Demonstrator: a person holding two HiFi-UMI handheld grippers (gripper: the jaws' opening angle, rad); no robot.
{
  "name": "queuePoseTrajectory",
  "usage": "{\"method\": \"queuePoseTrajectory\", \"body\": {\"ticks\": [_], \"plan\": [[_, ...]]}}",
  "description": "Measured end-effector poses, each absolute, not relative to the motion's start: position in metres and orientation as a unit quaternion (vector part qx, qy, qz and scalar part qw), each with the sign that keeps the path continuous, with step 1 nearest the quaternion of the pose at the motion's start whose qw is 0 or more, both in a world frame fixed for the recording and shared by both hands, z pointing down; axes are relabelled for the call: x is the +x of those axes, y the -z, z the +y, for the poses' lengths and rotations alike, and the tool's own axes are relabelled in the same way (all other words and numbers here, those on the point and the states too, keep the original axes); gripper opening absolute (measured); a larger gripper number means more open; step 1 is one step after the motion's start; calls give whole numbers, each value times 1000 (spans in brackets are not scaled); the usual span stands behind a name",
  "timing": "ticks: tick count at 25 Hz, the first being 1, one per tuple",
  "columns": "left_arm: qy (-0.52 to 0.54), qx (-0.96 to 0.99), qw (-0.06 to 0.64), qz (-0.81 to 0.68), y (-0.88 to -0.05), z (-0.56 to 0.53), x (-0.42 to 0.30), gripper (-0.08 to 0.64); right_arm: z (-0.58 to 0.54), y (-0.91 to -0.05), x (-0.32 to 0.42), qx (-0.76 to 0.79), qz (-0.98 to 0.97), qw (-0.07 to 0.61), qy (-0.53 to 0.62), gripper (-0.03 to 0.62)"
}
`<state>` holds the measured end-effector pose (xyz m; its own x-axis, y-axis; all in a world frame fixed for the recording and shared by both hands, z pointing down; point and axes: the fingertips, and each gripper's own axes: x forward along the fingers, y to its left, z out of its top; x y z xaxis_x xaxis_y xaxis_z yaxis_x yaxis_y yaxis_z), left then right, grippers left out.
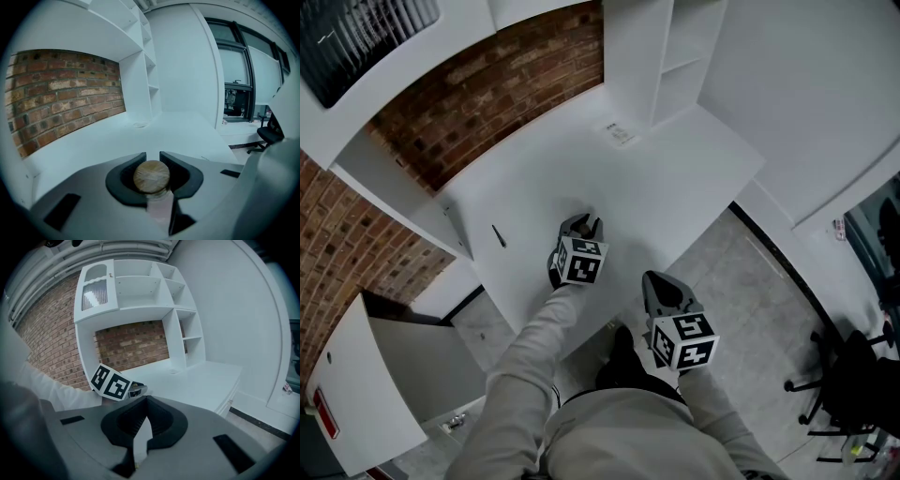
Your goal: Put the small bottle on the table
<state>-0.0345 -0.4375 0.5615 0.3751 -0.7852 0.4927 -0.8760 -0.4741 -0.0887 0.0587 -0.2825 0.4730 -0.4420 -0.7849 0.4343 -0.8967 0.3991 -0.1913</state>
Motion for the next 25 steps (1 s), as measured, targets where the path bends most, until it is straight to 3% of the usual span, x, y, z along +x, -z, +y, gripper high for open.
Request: {"method": "queuePoseTrajectory", "body": {"ticks": [19,25], "plan": [[-255,816,76,-514,-564,-471,-24,104,-283,-483,80,522,-813,142,-215,28],[-255,814,79,-515,-568,-468,-23,200,-281,-486,84,524,-810,139,-225,28]]}}
